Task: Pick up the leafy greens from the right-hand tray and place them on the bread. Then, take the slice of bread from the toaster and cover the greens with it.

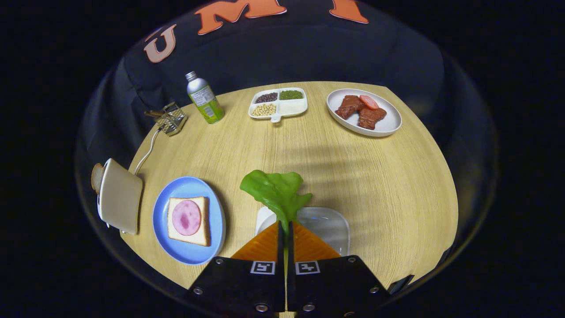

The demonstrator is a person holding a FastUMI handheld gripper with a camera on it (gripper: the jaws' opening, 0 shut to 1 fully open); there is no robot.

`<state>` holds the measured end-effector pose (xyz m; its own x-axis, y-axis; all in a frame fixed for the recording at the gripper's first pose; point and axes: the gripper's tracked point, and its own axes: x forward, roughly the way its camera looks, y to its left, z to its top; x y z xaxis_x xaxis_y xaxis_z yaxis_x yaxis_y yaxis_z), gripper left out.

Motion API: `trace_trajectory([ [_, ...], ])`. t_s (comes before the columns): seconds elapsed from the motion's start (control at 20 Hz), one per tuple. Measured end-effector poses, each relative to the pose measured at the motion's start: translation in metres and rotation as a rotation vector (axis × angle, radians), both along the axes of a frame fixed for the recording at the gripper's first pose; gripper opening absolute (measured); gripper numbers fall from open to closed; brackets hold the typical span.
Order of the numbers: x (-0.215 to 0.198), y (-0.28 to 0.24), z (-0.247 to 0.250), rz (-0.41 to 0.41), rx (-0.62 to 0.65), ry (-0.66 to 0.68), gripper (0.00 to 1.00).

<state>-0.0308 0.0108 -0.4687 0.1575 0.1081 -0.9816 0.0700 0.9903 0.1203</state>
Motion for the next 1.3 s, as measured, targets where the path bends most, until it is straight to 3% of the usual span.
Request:
trace_trajectory([
  [0.6, 0.019, 0.091, 0.024, 0.132, 0.110, -0.057, 0.02],
  [1.3, 0.003, 0.184, -0.009, 0.224, 0.160, 0.069, 0.03],
])
